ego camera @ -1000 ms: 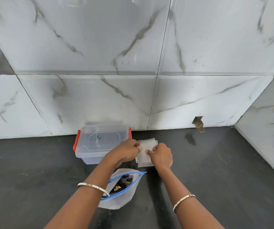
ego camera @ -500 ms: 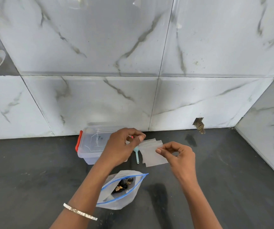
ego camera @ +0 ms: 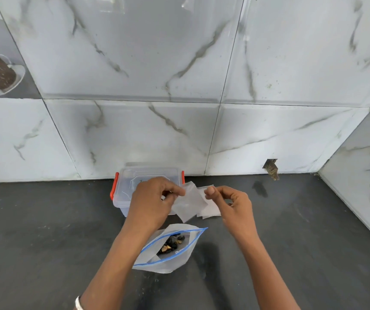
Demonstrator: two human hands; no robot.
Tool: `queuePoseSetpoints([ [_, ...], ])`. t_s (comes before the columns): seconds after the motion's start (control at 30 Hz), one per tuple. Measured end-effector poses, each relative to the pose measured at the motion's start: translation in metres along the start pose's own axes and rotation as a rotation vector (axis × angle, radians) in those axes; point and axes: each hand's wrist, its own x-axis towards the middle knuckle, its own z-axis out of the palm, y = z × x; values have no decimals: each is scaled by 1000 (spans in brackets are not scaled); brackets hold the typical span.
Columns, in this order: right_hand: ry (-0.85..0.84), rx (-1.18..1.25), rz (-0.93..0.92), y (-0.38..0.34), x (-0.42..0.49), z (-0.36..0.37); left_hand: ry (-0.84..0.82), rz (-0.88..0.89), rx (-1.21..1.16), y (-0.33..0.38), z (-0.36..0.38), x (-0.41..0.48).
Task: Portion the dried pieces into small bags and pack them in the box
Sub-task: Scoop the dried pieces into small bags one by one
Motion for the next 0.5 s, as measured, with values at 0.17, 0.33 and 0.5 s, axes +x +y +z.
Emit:
queuePoseSetpoints([
  [0.17,32,-502,63,56,30,48,152,-29,-59,-15,-21,-8],
  [0.33,-115,-850,100,71,43,84,255,-44,-107,-24,-33,-20],
  [0.5,-97,-1021,164,74,51,100,260,-75,-80,-39,-30,-25],
])
